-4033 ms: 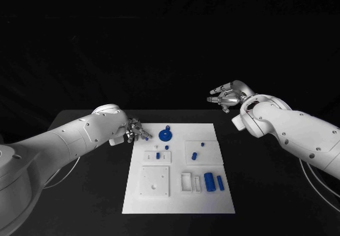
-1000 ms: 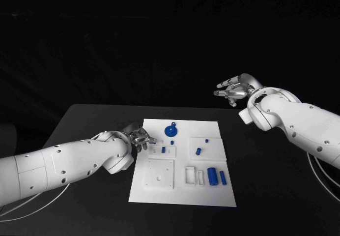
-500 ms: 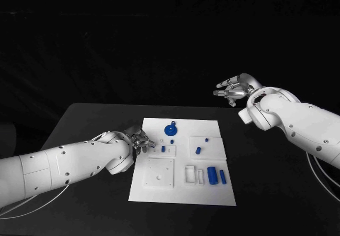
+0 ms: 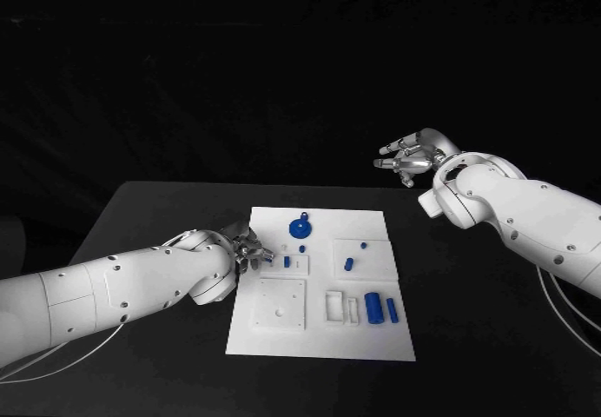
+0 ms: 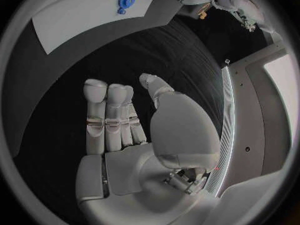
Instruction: Assemble the parts on the task board
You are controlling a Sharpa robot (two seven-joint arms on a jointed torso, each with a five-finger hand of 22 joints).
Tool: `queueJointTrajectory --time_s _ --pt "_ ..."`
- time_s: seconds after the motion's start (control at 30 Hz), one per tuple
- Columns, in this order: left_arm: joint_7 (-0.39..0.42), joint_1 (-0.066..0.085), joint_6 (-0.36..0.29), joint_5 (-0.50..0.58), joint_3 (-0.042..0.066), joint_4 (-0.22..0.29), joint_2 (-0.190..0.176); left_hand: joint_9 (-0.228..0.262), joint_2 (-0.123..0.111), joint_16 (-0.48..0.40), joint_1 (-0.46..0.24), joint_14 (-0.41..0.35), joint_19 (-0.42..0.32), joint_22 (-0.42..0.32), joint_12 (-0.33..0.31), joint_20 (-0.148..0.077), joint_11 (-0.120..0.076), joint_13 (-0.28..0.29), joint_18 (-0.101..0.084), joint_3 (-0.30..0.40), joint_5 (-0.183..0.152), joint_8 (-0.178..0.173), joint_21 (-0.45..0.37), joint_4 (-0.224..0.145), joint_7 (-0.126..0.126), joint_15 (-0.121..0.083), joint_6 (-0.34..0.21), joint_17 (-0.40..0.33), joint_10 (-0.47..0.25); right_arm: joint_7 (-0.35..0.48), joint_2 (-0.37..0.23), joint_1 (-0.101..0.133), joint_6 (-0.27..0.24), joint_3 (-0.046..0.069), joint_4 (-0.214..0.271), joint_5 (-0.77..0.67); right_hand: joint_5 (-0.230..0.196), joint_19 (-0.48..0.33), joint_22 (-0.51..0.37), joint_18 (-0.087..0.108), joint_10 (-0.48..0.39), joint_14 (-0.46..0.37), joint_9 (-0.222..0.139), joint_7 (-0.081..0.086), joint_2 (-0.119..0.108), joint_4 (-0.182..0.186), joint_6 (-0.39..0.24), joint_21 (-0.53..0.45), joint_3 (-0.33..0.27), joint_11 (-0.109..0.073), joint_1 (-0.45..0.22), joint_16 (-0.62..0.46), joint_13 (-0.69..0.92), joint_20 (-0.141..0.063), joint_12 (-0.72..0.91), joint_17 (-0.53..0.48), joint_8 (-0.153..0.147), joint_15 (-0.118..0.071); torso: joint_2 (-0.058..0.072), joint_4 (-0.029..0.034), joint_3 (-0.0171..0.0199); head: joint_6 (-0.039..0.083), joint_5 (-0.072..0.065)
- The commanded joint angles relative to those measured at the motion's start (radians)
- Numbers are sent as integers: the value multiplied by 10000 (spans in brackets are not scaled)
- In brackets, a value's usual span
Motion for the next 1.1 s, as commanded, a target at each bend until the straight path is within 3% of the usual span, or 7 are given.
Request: queueJointTrajectory --time_s 0.03,0.2,1.1 --pt "82 -11 66 94 6 -64 83 -58 -15 0 -74 71 25 193 67 15 -74 10 158 257 41 35 42 -263 -706 19 672 17 432 26 19 -7 119 1 3 -9 59 406 714 85 8 -24 10 15 4 -24 78 17 13 -79 -107 -38 7 -24 -5 8 -10 -49 -9 10 -3 -16 -23" --pt "139 -32 20 162 7 -103 140 -11 -38 14 -91 86 39 192 100 -16 -88 9 136 252 95 220 67 -246 -726 0 617 30 438 25 35 -8 139 1 5 -9 63 412 716 86 16 -14 9 14 12 -24 77 31 18 -82 -109 -40 2 -25 -7 4 -12 -51 -1 0 -5 -23 -43" --pt "-335 -102 194 -553 8 -168 240 1 -52 70 -102 79 41 193 155 -20 -97 47 146 302 116 349 114 -260 -728 -13 548 57 433 18 46 -17 190 -4 31 -9 64 415 709 89 24 -4 10 13 21 -17 83 5 26 -83 -123 -37 3 -26 -3 4 -11 -53 -12 13 -1 -120 -125"
